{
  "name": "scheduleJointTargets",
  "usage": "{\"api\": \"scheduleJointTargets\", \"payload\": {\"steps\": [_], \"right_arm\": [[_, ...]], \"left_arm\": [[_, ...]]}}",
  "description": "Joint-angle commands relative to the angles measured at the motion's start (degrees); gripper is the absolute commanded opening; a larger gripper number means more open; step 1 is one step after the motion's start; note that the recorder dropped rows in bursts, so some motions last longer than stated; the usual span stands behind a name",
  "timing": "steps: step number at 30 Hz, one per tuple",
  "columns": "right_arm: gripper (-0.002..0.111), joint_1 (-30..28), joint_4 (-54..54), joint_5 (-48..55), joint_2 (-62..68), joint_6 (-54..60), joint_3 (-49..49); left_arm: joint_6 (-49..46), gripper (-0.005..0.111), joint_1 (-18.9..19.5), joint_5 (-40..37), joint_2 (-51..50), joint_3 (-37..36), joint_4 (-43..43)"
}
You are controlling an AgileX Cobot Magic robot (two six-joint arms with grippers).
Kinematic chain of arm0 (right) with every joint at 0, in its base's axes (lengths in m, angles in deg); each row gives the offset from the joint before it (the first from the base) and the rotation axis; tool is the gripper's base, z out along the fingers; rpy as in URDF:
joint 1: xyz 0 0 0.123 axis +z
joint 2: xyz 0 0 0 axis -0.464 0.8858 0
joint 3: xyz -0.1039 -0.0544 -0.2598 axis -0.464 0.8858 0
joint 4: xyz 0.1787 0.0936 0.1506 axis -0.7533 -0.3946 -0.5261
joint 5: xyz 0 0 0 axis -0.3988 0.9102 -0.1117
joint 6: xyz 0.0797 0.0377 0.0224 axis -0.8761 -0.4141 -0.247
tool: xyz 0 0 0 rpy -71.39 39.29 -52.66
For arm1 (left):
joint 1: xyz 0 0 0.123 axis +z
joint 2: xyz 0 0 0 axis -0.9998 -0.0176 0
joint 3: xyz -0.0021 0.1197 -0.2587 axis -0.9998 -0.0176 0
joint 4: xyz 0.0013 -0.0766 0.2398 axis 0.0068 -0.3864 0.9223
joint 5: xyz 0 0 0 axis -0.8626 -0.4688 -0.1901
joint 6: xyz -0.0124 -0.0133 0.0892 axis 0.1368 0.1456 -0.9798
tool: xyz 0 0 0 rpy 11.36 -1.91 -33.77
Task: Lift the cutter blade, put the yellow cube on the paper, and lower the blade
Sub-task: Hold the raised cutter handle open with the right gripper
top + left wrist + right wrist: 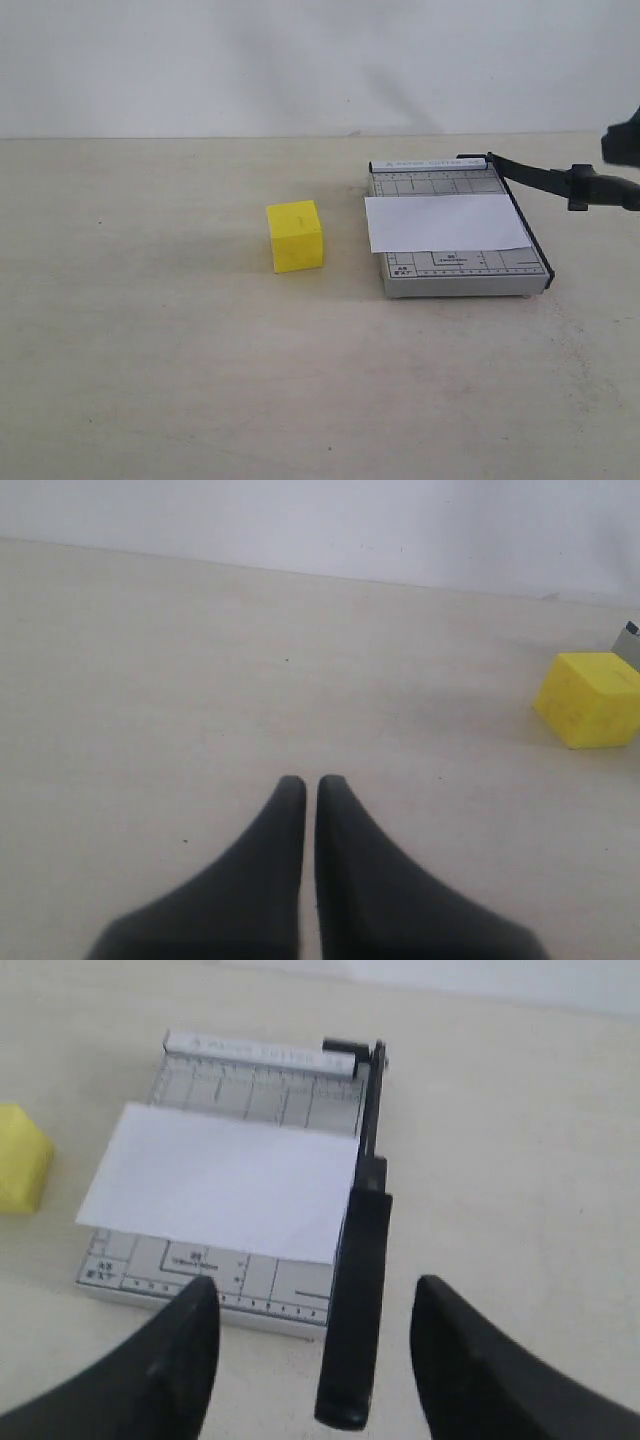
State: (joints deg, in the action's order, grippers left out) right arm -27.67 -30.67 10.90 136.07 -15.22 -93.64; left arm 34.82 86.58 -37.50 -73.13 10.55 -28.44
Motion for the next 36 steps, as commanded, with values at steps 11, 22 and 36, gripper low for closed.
{"api": "scheduleJointTargets", "payload": {"steps": [11, 22, 36], "right_arm": [[0.000, 0.02, -11.65, -19.56, -36.46, 2.01, 19.79], [0.000, 0.02, -15.18, -30.05, -52.42, -6.24, 46.88], [0.000, 0.02, -15.27, -26.78, -52.42, -6.00, 46.88]], "left_arm": [[-0.08, 0.005, 0.14, 0.26, 0.17, 0.13, -0.11], [-0.08, 0.005, 0.14, 0.26, 0.17, 0.13, -0.11], [-0.76, 0.005, 0.14, 3.69, 0.17, 0.13, 48.07]]}}
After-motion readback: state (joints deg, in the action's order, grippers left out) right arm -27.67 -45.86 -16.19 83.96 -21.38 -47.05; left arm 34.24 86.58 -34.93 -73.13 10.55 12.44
